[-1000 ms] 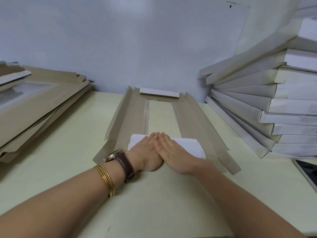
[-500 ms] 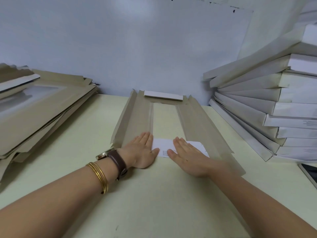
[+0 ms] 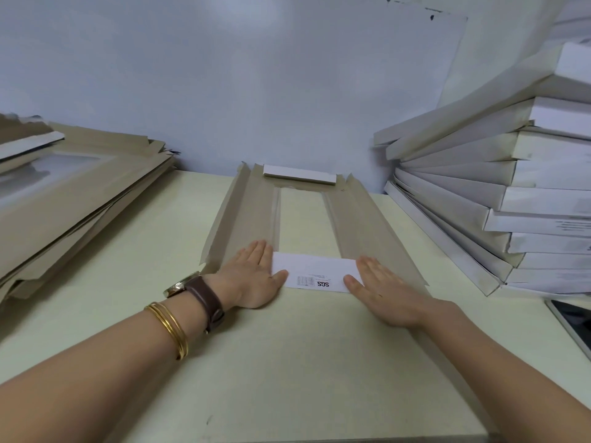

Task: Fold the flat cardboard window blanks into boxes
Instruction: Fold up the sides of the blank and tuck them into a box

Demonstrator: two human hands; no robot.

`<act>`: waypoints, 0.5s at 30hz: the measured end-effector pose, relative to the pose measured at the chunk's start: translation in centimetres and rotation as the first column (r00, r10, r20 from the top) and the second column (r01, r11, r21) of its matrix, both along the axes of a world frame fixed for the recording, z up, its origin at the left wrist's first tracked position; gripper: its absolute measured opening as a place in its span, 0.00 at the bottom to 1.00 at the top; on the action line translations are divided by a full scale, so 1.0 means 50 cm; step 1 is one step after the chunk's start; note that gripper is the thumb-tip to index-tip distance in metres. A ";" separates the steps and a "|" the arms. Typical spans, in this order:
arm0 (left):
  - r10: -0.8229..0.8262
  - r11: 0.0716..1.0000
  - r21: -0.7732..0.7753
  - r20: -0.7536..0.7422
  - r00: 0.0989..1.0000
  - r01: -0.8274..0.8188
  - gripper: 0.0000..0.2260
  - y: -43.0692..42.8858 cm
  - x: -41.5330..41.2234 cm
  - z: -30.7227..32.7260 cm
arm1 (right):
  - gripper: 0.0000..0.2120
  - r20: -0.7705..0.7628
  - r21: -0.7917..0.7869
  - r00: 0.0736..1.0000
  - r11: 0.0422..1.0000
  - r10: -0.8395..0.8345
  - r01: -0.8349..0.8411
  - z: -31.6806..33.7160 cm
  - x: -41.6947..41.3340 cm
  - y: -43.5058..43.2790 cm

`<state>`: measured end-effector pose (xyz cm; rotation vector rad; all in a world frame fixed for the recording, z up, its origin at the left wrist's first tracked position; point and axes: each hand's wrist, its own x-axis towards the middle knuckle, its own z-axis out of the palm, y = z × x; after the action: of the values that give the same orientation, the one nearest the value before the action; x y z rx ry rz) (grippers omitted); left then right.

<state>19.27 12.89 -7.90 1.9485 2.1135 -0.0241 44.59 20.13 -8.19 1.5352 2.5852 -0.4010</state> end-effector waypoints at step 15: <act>0.067 0.998 -0.003 0.041 0.997 -0.067 0.31 -0.017 -0.016 0.006 | 0.42 0.032 0.104 0.993 0.988 -0.117 0.114 -0.007 0.002 -0.010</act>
<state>18.45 12.04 -7.61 1.8595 2.1505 0.0275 44.68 19.64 -8.53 1.7142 2.5322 -0.2507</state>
